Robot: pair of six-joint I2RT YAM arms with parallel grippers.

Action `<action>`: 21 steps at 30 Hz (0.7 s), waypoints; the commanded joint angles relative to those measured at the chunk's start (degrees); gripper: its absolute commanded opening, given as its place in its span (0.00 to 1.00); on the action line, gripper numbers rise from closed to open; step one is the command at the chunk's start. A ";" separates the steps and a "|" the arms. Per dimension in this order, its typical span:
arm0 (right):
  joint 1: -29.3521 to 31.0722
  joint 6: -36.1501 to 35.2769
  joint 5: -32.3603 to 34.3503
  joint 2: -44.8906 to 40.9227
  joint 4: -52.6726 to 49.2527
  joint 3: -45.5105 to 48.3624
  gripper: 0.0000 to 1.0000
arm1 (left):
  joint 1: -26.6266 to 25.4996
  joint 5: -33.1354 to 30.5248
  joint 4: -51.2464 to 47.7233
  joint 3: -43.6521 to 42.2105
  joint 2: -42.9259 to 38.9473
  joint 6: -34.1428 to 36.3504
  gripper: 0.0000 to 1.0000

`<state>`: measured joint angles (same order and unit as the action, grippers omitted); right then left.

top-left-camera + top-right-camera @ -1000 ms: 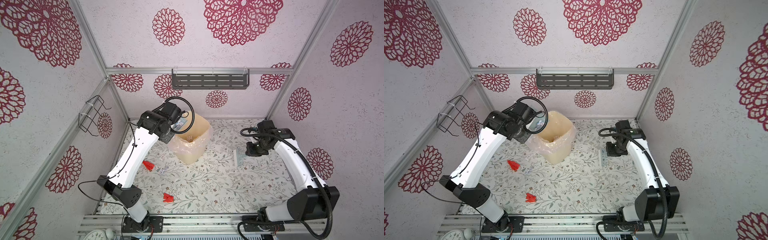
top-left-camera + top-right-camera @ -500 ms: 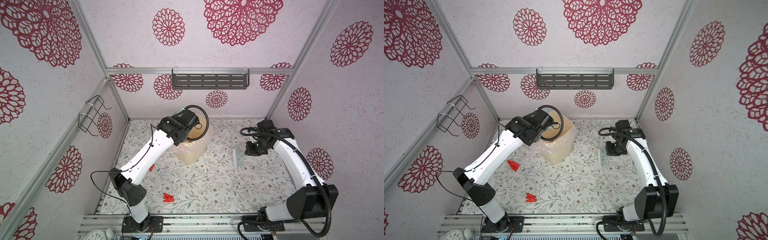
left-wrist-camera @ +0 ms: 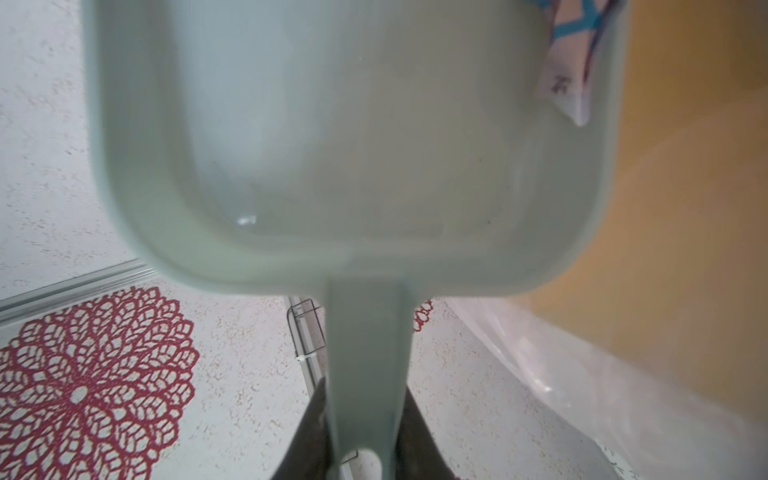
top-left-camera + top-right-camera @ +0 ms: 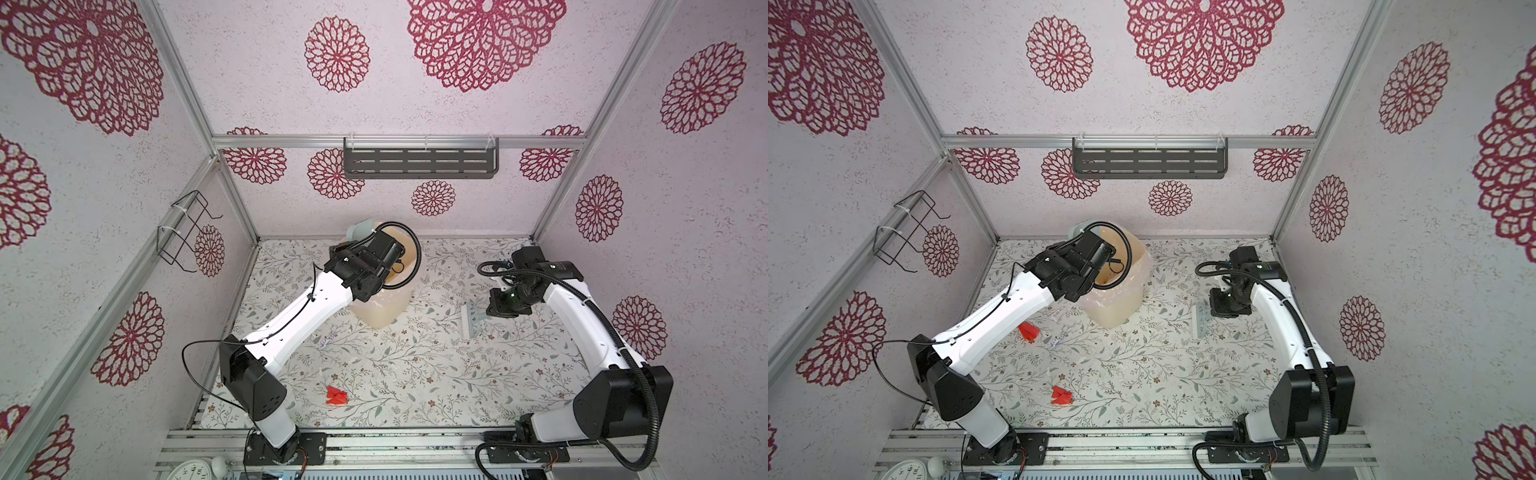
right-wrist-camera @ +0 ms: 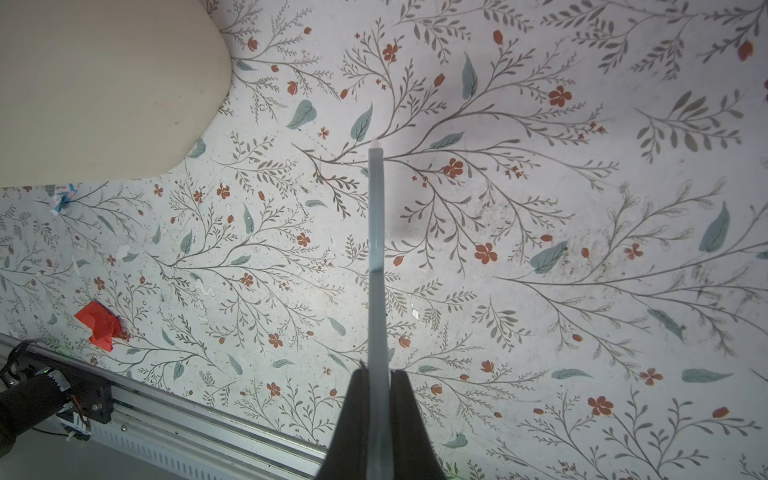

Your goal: Sweep away the paper scraps from the table

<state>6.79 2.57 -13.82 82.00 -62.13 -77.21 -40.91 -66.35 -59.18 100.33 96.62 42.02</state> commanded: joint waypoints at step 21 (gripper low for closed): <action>0.54 3.63 -5.92 -5.44 0.75 1.08 0.00 | -0.89 7.99 -5.86 7.79 -4.06 -13.85 0.00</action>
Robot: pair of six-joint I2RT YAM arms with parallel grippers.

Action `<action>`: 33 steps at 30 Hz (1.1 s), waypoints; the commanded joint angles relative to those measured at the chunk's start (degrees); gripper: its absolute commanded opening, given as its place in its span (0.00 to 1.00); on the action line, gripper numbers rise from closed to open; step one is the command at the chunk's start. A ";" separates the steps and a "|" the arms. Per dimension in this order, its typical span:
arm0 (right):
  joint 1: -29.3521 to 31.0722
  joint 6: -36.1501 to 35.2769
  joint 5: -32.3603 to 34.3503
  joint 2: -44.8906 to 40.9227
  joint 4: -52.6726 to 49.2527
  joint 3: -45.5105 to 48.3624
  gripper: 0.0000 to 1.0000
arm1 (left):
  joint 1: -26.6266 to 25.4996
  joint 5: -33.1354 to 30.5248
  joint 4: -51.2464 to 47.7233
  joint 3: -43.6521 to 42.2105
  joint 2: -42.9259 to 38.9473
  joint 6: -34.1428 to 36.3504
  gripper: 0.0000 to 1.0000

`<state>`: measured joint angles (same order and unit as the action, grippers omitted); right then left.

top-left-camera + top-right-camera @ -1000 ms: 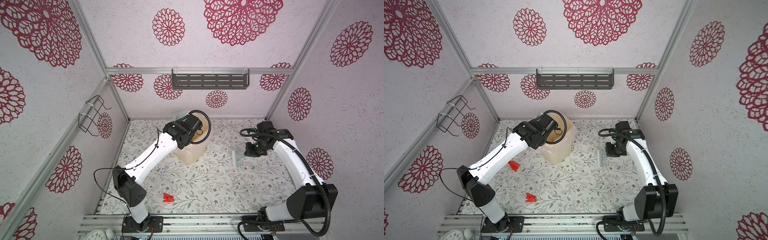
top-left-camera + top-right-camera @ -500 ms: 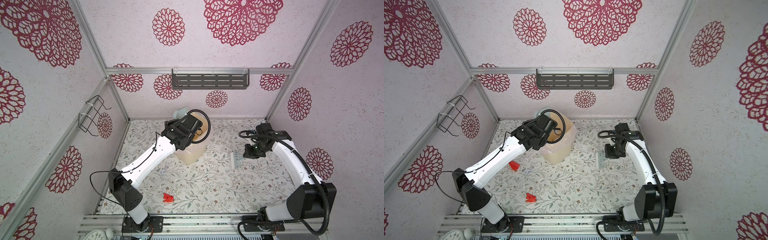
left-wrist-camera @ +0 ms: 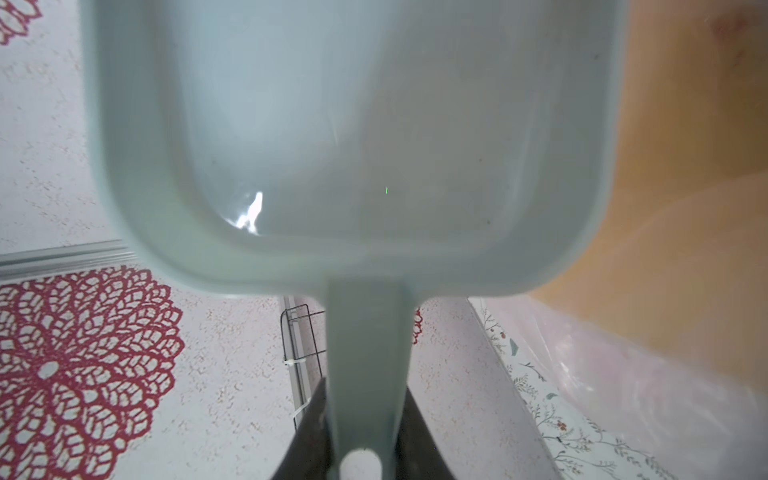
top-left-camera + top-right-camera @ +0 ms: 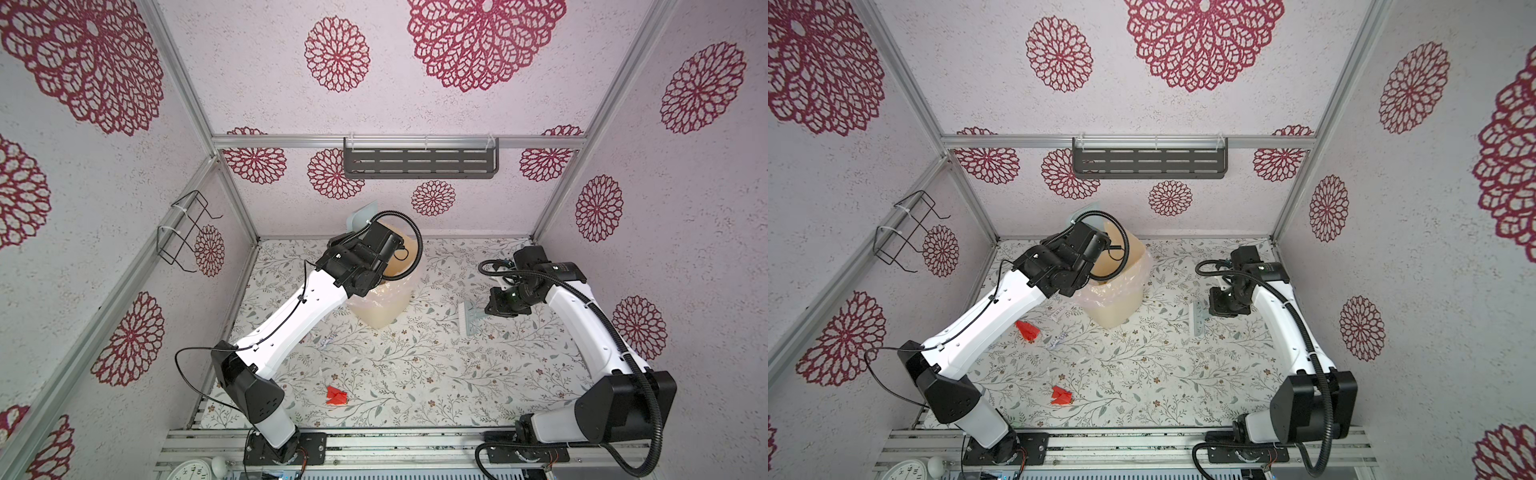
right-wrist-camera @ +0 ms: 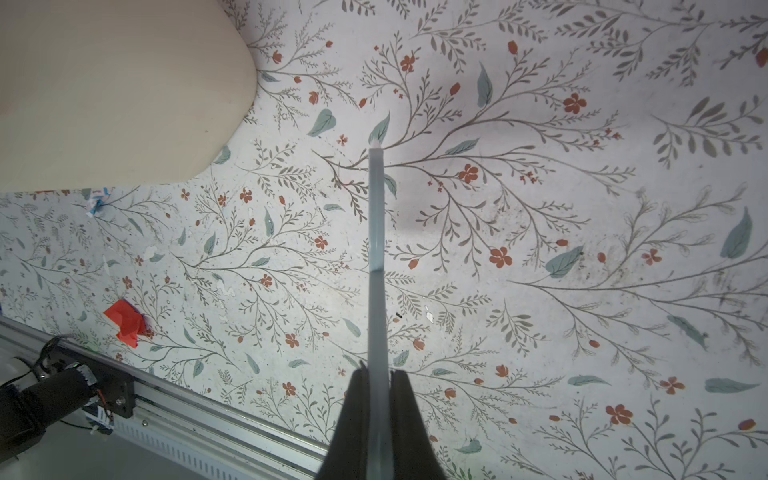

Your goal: Sweep away the paper scraps from the table

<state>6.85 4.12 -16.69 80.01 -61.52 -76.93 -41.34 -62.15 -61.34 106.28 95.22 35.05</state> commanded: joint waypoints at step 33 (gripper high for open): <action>58.63 45.87 -7.62 -1.01 56.69 16.53 0.00 | -0.75 29.11 -6.40 -17.17 -28.45 -38.03 0.00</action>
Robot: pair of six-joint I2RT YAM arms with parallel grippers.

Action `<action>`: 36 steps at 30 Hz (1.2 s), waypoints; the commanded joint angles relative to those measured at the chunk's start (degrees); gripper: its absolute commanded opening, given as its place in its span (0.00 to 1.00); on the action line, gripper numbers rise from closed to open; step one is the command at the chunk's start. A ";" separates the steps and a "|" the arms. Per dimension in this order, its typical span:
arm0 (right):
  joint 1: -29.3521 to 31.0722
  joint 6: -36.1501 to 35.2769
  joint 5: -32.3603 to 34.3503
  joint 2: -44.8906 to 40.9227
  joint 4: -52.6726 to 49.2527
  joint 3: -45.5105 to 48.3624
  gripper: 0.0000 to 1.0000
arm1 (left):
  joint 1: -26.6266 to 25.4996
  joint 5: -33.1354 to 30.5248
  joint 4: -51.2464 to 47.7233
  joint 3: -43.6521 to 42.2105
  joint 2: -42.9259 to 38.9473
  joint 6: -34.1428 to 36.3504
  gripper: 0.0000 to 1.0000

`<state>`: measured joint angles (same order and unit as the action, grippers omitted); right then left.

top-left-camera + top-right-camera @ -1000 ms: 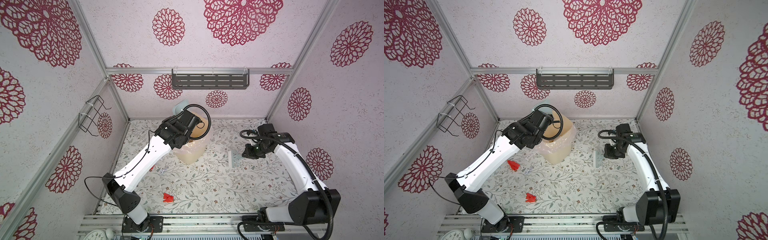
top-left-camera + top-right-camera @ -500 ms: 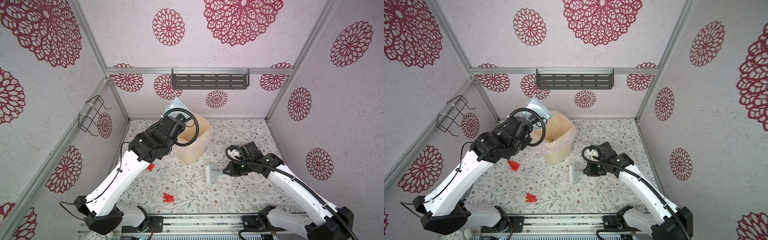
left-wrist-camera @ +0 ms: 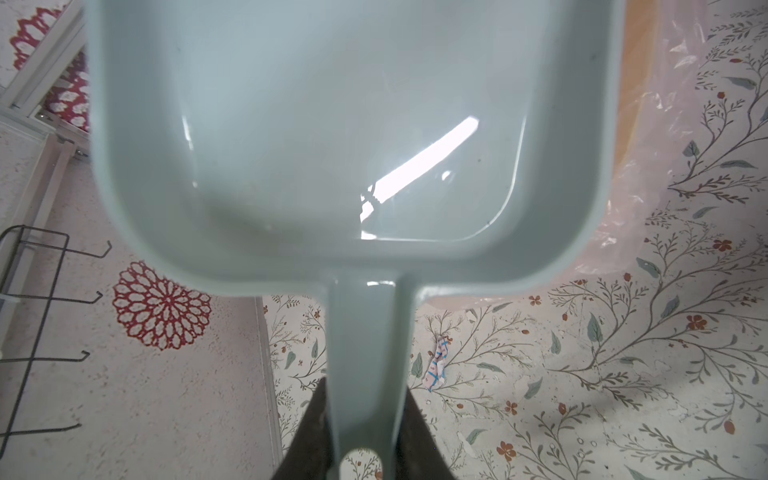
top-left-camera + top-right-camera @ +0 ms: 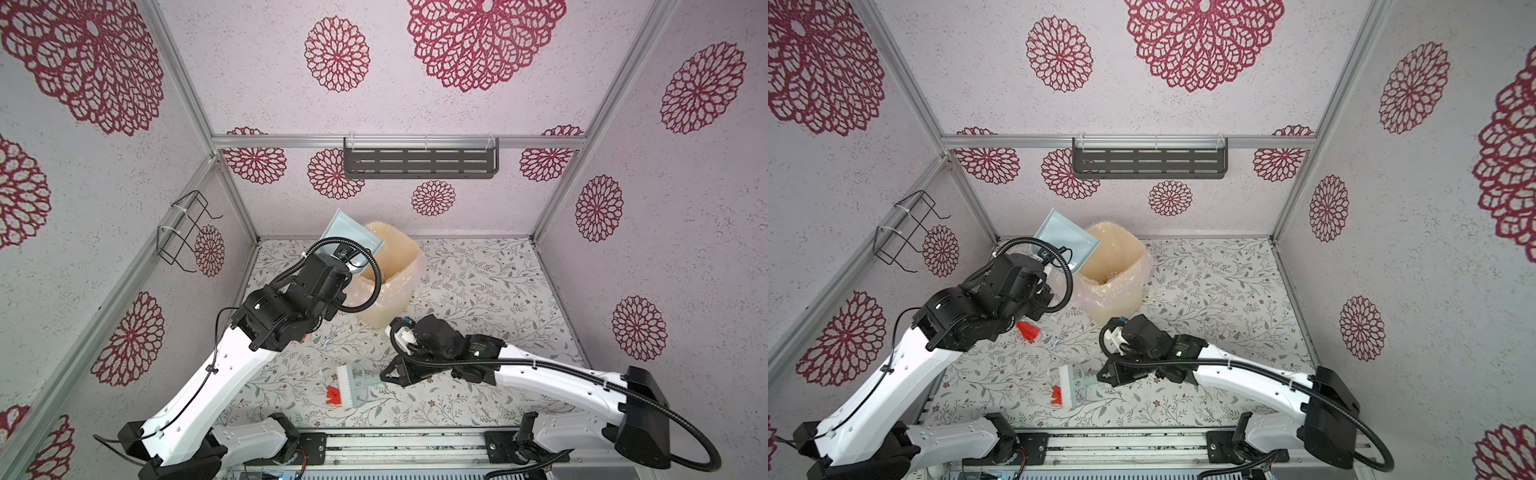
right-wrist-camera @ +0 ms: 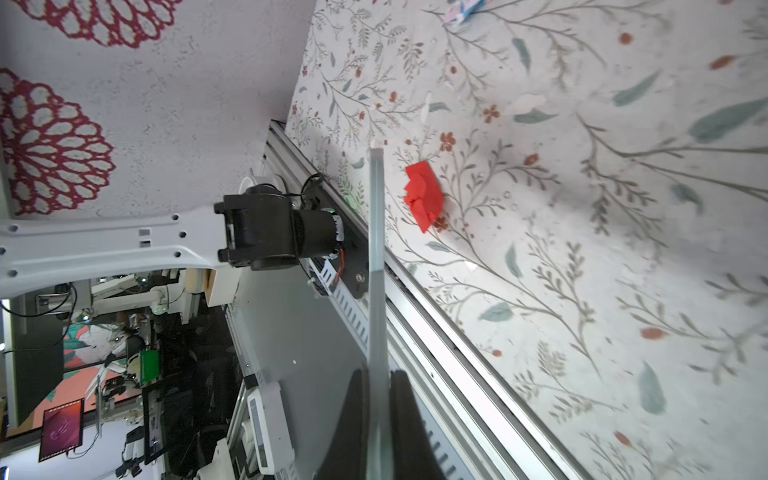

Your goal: Sweep away the paper scraps from the table

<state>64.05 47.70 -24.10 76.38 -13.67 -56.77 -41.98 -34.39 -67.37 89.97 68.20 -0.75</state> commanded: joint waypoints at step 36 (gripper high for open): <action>0.64 -1.91 10.45 13.53 -7.18 -8.15 0.00 | 0.31 3.91 -2.85 2.67 2.48 -3.47 0.00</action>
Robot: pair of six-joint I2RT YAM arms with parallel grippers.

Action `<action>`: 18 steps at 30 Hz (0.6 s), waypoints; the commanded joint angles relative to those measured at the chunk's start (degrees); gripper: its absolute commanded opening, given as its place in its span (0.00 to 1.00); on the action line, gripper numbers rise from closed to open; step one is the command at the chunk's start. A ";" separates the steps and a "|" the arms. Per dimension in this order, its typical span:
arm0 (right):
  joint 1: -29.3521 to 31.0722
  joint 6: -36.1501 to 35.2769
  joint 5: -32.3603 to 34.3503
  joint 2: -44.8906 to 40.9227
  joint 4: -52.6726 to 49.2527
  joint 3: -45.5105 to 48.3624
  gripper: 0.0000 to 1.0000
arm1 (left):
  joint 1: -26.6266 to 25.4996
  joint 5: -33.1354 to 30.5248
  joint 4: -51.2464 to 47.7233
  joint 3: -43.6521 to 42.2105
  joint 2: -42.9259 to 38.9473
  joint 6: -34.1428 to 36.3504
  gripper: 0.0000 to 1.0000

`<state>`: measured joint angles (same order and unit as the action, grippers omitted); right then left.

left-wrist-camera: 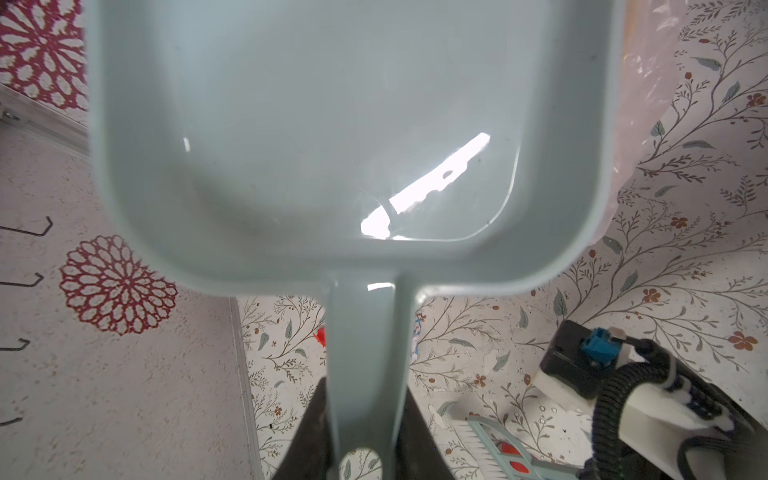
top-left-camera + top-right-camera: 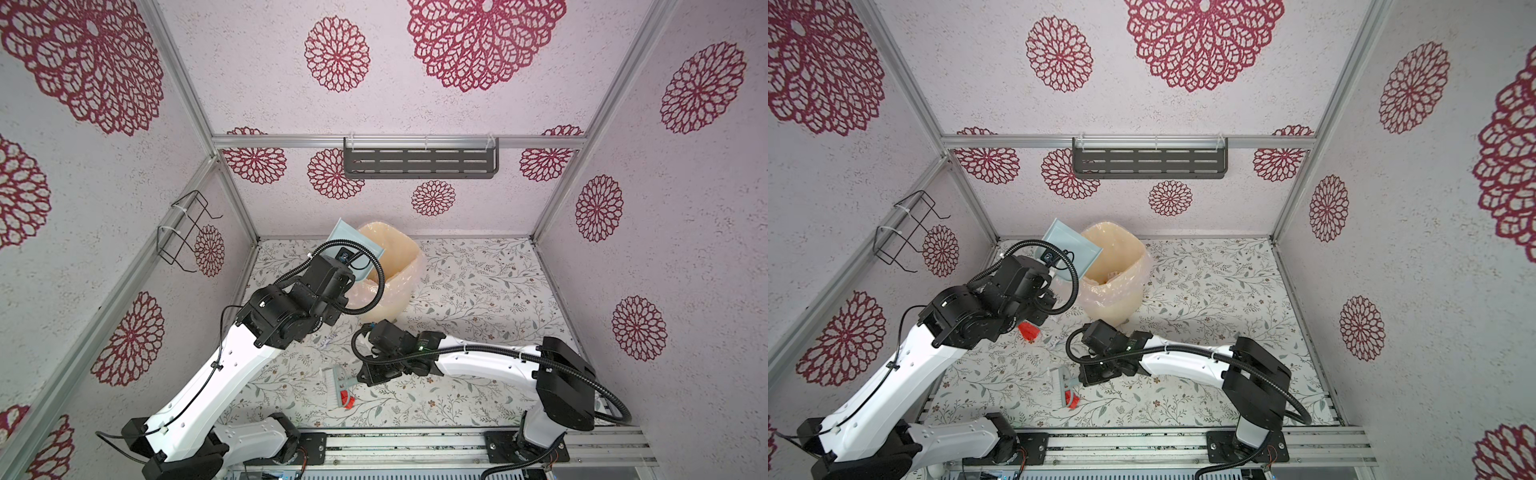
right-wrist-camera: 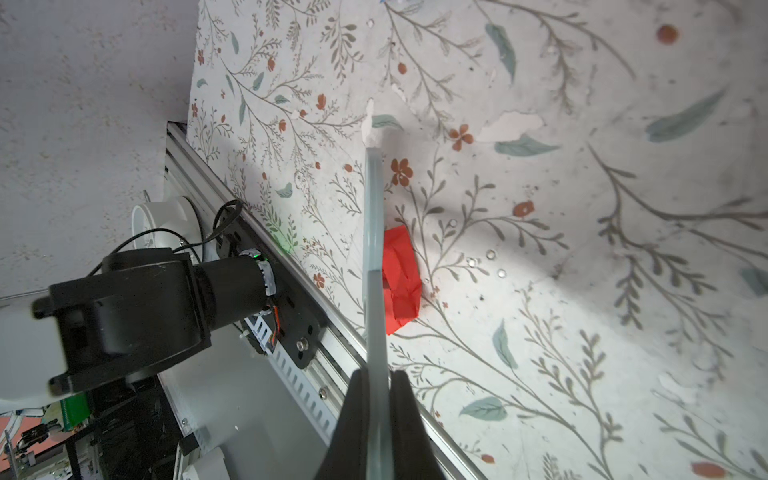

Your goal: Sweep away the paper scraps from the table

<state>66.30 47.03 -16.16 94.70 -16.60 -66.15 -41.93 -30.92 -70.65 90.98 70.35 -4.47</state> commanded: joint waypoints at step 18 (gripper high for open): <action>-21.27 -15.80 8.96 -23.02 -30.15 6.94 0.00 | 0.04 3.16 -0.13 6.78 4.56 0.60 0.00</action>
<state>47.16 36.10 -10.02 73.69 -39.66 -57.63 -41.95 -29.12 -70.83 96.01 74.30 -3.88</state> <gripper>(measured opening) 0.087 0.220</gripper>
